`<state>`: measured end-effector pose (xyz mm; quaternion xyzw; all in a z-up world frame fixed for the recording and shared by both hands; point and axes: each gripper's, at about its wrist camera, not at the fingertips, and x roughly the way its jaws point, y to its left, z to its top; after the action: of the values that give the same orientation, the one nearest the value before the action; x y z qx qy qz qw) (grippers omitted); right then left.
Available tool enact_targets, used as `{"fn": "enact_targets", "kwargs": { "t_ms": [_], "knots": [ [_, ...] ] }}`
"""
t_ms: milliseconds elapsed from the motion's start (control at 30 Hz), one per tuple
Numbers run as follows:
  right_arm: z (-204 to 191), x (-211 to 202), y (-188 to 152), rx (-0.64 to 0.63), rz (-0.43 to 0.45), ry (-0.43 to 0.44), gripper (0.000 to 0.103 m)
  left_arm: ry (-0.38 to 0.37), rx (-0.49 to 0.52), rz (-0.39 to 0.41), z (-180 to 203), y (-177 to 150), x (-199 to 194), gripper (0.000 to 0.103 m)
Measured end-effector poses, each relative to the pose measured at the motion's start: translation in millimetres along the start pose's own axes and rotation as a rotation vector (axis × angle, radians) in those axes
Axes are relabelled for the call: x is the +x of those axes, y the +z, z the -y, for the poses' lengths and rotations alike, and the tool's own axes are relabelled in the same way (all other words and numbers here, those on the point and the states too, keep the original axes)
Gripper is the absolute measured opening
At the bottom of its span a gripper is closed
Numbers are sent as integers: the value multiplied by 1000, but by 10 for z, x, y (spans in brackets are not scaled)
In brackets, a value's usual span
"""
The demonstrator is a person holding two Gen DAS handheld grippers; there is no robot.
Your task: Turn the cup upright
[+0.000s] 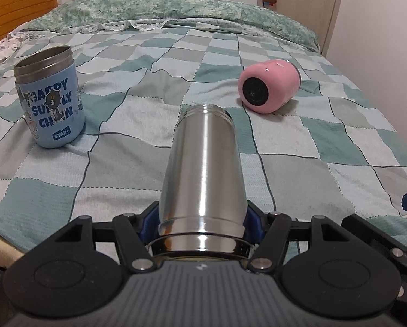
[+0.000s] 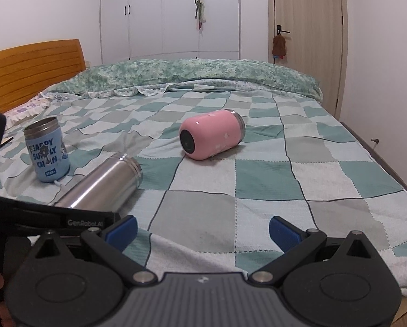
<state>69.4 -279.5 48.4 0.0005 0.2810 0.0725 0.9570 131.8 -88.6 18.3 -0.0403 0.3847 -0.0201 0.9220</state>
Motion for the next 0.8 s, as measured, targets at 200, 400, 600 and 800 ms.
{"fn": "enact_targets", "kwargs": {
  "t_ms": [200, 400, 600, 800],
  "knots": [
    [0, 17, -4, 5, -8, -10, 103, -66, -7, 18, -63, 14, -116, 89],
    [-50, -20, 40, 0, 6, -7, 103, -92, 28, 122, -187, 79, -412, 103],
    [-236, -39, 126, -11, 10, 25, 103, -77, 55, 172, -497, 150, -561, 103],
    [-540, 39, 271, -1, 9, 82, 103, -50, 113, 213, -854, 205, -568, 103]
  ]
}}
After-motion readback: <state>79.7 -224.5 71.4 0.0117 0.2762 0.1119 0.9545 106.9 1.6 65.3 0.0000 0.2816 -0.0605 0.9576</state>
